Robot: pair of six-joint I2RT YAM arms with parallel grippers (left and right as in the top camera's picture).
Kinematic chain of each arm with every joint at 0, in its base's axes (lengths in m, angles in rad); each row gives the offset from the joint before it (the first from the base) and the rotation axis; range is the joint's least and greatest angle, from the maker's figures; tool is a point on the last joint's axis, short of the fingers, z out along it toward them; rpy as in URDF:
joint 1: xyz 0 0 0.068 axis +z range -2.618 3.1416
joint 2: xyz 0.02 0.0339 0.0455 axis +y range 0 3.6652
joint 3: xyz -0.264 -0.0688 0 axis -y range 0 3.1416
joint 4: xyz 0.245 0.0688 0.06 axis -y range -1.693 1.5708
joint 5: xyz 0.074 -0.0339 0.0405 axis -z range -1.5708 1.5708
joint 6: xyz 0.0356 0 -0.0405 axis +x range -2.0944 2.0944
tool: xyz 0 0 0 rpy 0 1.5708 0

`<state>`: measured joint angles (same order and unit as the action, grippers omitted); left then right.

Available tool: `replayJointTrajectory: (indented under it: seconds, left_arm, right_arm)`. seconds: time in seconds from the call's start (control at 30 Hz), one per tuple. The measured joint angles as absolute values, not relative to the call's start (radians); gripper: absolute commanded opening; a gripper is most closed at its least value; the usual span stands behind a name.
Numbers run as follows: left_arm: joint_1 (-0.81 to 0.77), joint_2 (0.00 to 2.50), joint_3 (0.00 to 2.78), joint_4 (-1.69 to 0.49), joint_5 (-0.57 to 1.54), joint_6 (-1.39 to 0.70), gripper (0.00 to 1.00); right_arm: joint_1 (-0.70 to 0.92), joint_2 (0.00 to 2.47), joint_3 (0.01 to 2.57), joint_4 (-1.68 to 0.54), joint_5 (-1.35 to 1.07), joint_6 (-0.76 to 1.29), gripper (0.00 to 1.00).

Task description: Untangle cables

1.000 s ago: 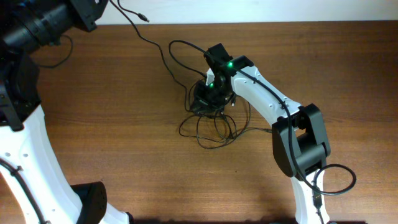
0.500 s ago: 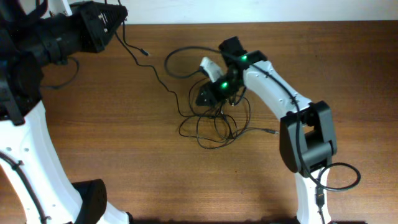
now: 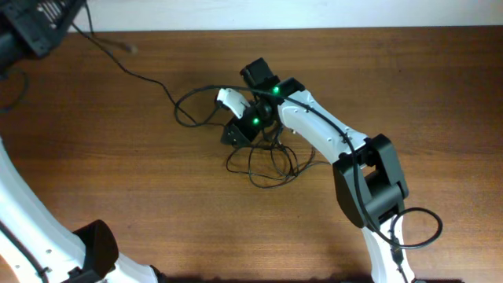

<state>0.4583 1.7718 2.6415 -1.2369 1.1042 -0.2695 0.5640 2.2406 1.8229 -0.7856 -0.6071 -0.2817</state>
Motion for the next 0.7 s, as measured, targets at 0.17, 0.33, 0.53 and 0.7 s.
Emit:
replayJointTrajectory:
  seconds: [0.17,0.33,0.53,0.7]
  left_arm:
    - [0.501,1.798,2.643,-1.303,1.059,-0.268,0.0]
    - [0.482,1.909,2.64,-1.478,0.573,-0.248,0.0]
    - [0.445,2.027,2.637,-1.539,0.055,-0.245,0.0]
    - [0.435,2.175,2.636,-1.658,-0.073,-0.231,0.74]
  right_arm:
    - [0.517,2.247,1.829,-0.834,-0.54,-0.035,0.46]
    - [0.354,2.244,1.967,-1.065,-0.52,0.14,0.5]
    - [0.278,2.232,2.061,-1.24,-0.458,0.181,0.5]
    - [0.278,2.232,2.061,-1.262,-0.422,0.184,0.5]
